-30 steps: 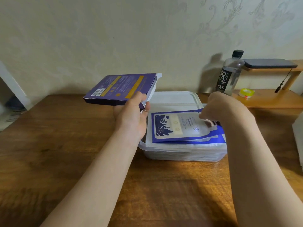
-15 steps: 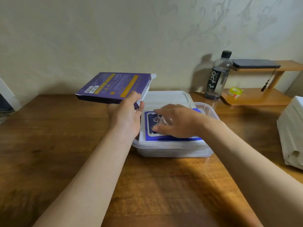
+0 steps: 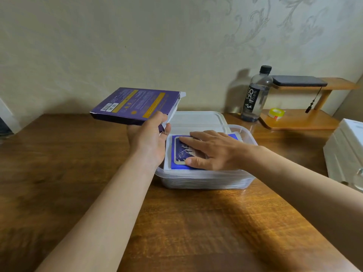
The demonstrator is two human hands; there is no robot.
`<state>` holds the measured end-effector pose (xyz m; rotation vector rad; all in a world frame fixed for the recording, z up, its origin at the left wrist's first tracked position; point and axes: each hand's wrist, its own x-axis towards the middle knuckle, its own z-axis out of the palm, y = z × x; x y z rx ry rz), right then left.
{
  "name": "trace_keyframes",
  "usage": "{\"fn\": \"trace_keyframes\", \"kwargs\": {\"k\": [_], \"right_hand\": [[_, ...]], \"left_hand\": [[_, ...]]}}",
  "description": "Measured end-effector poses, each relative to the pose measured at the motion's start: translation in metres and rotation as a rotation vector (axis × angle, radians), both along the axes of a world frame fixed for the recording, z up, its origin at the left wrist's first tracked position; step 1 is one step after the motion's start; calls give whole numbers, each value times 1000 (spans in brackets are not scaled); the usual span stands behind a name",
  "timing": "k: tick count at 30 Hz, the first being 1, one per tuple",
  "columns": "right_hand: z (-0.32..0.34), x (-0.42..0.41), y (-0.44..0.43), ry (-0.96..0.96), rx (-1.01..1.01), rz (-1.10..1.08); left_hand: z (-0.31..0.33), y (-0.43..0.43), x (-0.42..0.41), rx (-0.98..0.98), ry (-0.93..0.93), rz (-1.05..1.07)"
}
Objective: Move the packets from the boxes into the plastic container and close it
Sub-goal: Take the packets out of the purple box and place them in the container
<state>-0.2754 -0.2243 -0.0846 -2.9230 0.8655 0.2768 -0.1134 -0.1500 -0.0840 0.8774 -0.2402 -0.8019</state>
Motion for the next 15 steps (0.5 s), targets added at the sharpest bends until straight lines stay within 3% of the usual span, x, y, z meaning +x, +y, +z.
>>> {"fn": "trace_keyframes", "kwargs": {"k": [15], "right_hand": [[-9, 4, -6, 87, -6, 1]], "left_hand": [[-5, -3, 4, -12, -37, 5]]}}
